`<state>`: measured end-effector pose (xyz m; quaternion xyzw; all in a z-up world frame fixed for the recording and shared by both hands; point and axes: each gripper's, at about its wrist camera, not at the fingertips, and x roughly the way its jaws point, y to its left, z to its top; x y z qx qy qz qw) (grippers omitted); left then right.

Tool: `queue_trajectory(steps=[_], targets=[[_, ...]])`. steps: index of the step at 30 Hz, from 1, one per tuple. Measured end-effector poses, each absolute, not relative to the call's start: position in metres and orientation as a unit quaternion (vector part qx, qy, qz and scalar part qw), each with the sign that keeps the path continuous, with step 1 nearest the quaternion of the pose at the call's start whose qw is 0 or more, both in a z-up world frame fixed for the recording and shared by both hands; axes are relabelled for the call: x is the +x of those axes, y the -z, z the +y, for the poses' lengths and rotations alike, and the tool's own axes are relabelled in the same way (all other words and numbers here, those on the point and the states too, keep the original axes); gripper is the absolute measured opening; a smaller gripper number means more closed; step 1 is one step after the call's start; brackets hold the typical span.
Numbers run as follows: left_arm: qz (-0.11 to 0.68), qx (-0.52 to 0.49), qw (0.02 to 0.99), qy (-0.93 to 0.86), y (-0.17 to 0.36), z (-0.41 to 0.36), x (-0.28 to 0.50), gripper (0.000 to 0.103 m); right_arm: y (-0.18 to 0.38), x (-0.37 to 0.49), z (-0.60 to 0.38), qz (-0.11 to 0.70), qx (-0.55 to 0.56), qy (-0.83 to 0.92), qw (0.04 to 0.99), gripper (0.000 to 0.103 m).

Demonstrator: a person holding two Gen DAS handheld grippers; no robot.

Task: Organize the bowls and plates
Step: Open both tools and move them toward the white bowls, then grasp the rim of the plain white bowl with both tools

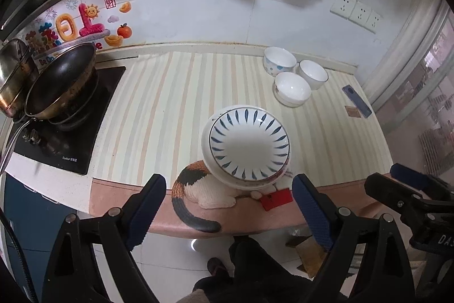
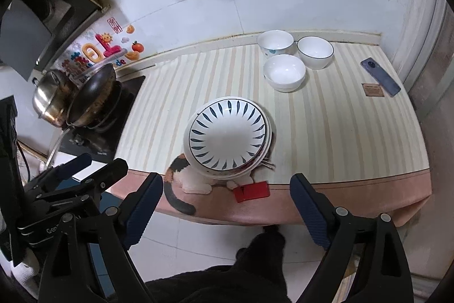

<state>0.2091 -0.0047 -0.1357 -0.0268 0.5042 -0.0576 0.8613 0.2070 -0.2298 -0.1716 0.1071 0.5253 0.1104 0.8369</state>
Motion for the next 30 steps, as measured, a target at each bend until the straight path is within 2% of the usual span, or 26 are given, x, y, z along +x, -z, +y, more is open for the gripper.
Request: queue_trajectory(steps=[5,11,23,26,27,28,29,30], targets=[[0.495,-0.025,0.867,0.046,0.137,-0.019,0.236,0.091,0.179,0.236,-0.251,0.523,0.131,-0.121,0.834,0.093],[0.516,-0.028,0.855,0.042,0.166,-0.051,0.313,0.091,0.216,0.315,-0.3,0.532,0.154,-0.112,0.825,0.093],[0.619,-0.072,0.78,0.056,0.289,-0.138,0.478,0.091,0.356,0.497,-0.38,0.607,0.201,-0.117,0.76,0.093],[0.637,-0.079,0.764,0.066,0.317,-0.15,0.506,0.086,0.387,0.528,-0.388,0.617,0.219,-0.115,0.747,0.092],[0.641,-0.081,0.76,0.069,0.322,-0.152,0.512,0.08,0.397,0.537,-0.389,0.619,0.224,-0.116,0.744,0.09],[0.645,-0.083,0.756,0.071,0.33,-0.155,0.519,0.074,0.404,0.542,-0.389,0.621,0.228,-0.115,0.741,0.086],[0.65,-0.084,0.752,0.074,0.337,-0.158,0.526,0.063,0.413,0.548,-0.389,0.624,0.234,-0.114,0.737,0.083],[0.655,-0.087,0.746,0.08,0.343,-0.161,0.531,0.051,0.42,0.552,-0.388,0.626,0.238,-0.116,0.733,0.075]])
